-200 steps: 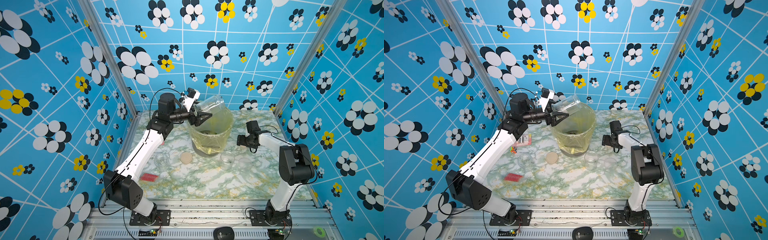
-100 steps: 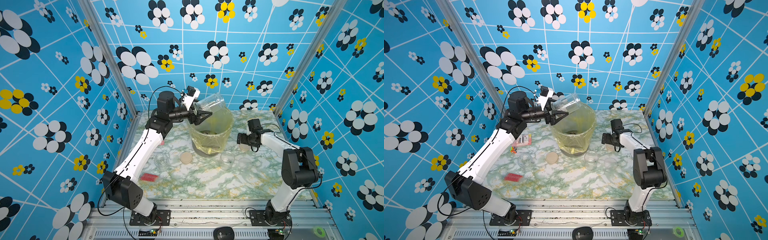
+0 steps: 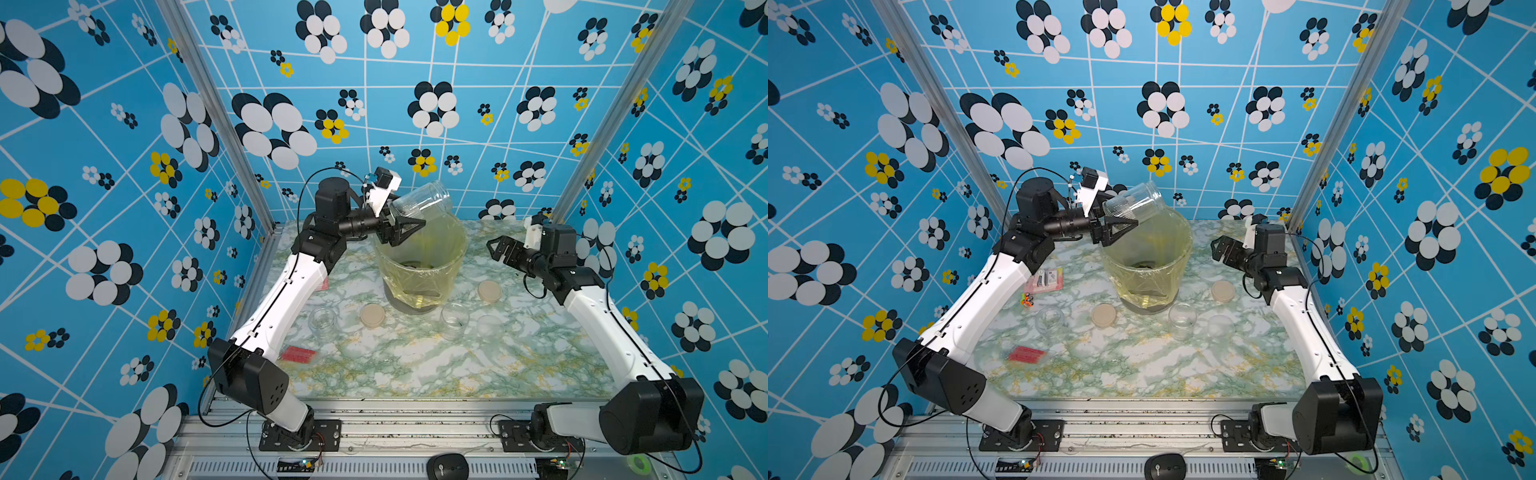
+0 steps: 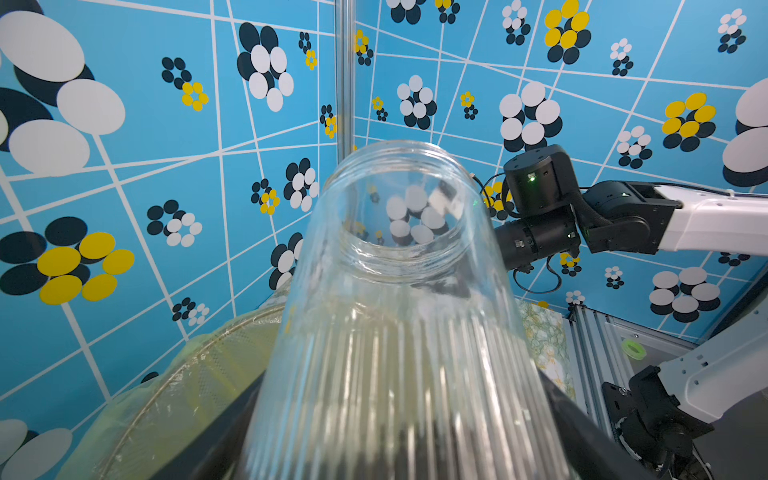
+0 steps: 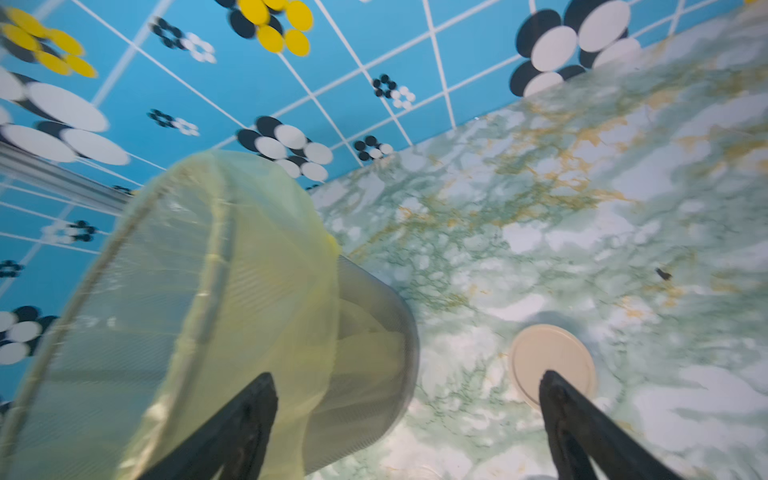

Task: Empty moldy tea leaves from jars
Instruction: Place the lid at the center of the board, then pour the moldy tea leaves from the jar into the trash bin.

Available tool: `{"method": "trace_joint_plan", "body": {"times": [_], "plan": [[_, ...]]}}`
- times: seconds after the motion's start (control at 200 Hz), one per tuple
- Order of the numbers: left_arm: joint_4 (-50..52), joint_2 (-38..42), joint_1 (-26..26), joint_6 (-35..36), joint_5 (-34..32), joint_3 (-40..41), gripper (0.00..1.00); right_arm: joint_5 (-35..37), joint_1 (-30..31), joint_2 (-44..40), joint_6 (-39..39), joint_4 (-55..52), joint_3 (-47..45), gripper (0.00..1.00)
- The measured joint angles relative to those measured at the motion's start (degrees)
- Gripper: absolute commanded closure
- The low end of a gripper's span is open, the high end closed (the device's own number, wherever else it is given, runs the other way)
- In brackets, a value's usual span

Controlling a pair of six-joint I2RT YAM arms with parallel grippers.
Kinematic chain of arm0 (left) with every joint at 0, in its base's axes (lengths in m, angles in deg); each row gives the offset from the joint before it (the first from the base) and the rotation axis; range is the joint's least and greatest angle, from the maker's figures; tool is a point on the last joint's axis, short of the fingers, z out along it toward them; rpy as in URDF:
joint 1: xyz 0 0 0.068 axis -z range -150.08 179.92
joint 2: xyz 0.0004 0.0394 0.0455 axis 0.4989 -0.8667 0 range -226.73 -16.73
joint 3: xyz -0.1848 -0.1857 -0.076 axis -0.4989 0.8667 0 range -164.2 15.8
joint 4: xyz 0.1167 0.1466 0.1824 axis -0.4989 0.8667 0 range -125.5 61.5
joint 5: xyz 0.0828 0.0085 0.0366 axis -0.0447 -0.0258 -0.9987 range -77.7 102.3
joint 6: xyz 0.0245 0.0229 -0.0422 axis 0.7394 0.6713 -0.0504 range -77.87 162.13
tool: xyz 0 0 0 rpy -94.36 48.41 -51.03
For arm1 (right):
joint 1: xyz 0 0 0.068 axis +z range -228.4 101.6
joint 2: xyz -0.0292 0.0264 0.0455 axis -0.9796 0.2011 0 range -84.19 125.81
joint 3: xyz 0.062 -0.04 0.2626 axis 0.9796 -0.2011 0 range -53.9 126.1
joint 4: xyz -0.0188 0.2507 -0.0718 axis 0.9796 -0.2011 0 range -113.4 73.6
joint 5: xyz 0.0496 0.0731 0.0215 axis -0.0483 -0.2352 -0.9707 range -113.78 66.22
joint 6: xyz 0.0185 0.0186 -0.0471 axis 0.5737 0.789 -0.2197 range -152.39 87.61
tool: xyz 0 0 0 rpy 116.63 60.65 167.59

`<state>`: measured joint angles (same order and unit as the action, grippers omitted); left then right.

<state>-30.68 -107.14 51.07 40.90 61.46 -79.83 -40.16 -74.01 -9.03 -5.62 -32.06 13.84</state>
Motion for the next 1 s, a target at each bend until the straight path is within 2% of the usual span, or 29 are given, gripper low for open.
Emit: {"method": "trace_joint_plan", "body": {"times": [0.23,0.39,0.5,0.625,0.8,1.0], "plan": [[0.0,-3.1,0.0,0.0,-0.1,-3.9,1.00,-17.8,0.0,-0.4,14.6,16.3,0.0,0.01],[0.0,-5.6,0.0,-0.3,-0.1,-7.1,1.00,-25.0,0.0,1.7,28.1,33.6,0.0,0.01],[-0.1,-6.7,0.0,-0.9,0.0,-8.5,1.00,-27.1,0.3,3.9,36.2,46.1,0.0,0.01],[-0.5,-8.2,0.1,-2.2,0.1,-9.6,1.00,-27.9,1.9,5.9,40.6,54.3,0.0,0.01],[-0.5,-9.8,0.7,-3.2,0.1,-11.0,1.00,-28.3,6.6,8.9,42.6,58.8,2.7,0.01],[-0.5,-11.0,1.5,-3.7,0.1,-13.5,1.00,-28.3,8.7,11.4,42.8,60.3,7.0,0.01]]}}
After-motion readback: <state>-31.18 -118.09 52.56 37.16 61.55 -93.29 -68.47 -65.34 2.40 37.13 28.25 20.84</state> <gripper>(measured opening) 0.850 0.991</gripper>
